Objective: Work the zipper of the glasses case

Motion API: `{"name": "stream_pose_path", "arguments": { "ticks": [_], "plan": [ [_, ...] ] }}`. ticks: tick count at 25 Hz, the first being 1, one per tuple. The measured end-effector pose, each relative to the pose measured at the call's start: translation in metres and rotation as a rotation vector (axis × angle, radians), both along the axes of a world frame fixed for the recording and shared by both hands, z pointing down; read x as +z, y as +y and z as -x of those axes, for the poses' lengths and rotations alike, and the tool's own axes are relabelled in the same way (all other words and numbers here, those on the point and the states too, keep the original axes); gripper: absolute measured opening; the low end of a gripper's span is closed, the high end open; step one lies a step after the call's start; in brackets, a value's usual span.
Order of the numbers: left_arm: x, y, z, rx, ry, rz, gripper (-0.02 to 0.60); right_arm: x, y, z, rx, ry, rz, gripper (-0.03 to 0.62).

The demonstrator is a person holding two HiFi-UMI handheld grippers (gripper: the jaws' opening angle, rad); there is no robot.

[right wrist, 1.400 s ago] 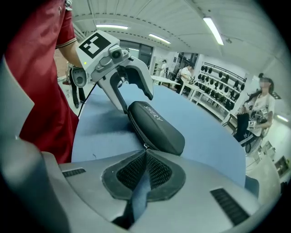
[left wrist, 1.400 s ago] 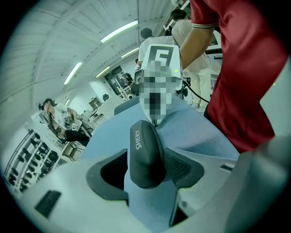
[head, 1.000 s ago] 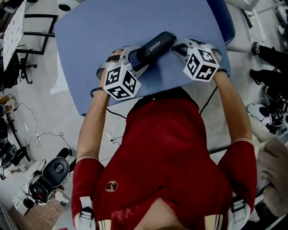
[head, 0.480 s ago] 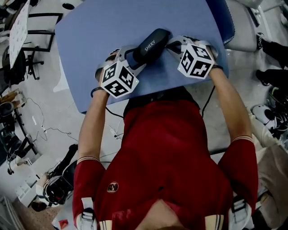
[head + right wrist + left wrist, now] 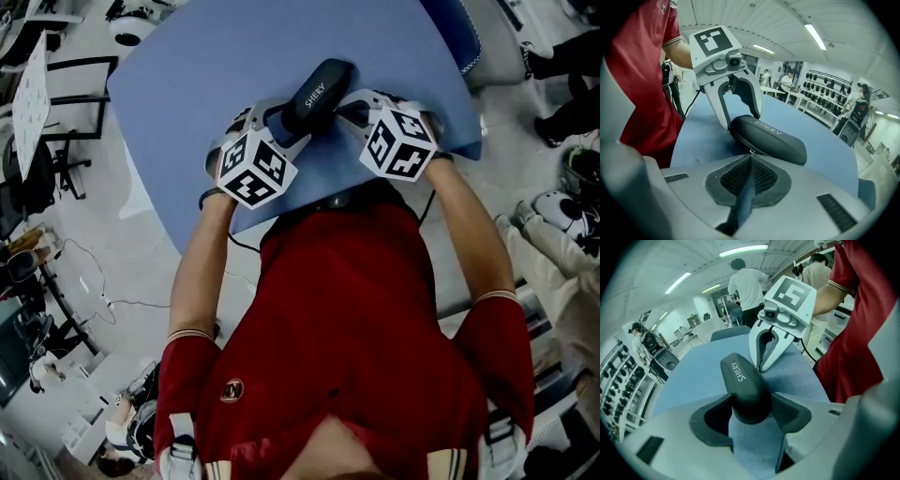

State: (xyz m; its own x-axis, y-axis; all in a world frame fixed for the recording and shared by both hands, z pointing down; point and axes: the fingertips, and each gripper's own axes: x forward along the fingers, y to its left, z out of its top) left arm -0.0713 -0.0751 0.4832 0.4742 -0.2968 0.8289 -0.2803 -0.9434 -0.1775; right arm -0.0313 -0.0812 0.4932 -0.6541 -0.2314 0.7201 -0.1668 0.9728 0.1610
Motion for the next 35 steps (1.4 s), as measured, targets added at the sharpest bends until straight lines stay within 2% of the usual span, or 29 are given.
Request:
{"name": "stream_pose_path", "arguments": {
  "ticks": [10, 17, 22, 25, 27, 30, 35],
  "plan": [
    [0.004, 0.000, -0.007, 0.017, 0.043, -0.003, 0.255, 0.006, 0.025, 0.020, 0.157, -0.010, 0.017, -0.002],
    [0.003, -0.003, 0.000, -0.001, 0.092, 0.024, 0.254, 0.007, 0.030, 0.043, 0.248, -0.045, 0.022, -0.002],
    [-0.005, 0.001, -0.005, 0.024, 0.139, 0.059, 0.255, 0.000, 0.032, 0.038, 0.287, -0.055, 0.020, -0.002],
    [-0.013, 0.009, -0.010, 0.111, 0.171, 0.077, 0.255, 0.001, 0.038, 0.031, 0.276, -0.037, 0.017, -0.002],
    [-0.018, 0.017, -0.012, 0.194, 0.164, 0.067, 0.255, 0.000, 0.043, 0.026, 0.259, -0.029, 0.016, -0.002],
    [-0.024, 0.023, -0.013, 0.318, 0.121, 0.033, 0.255, 0.000, 0.049, 0.016, 0.221, -0.008, 0.010, -0.002],
    [-0.033, 0.019, -0.022, 0.514, 0.027, -0.075, 0.255, 0.000, 0.056, -0.008, 0.131, 0.036, 0.015, -0.002]
  ]
}}
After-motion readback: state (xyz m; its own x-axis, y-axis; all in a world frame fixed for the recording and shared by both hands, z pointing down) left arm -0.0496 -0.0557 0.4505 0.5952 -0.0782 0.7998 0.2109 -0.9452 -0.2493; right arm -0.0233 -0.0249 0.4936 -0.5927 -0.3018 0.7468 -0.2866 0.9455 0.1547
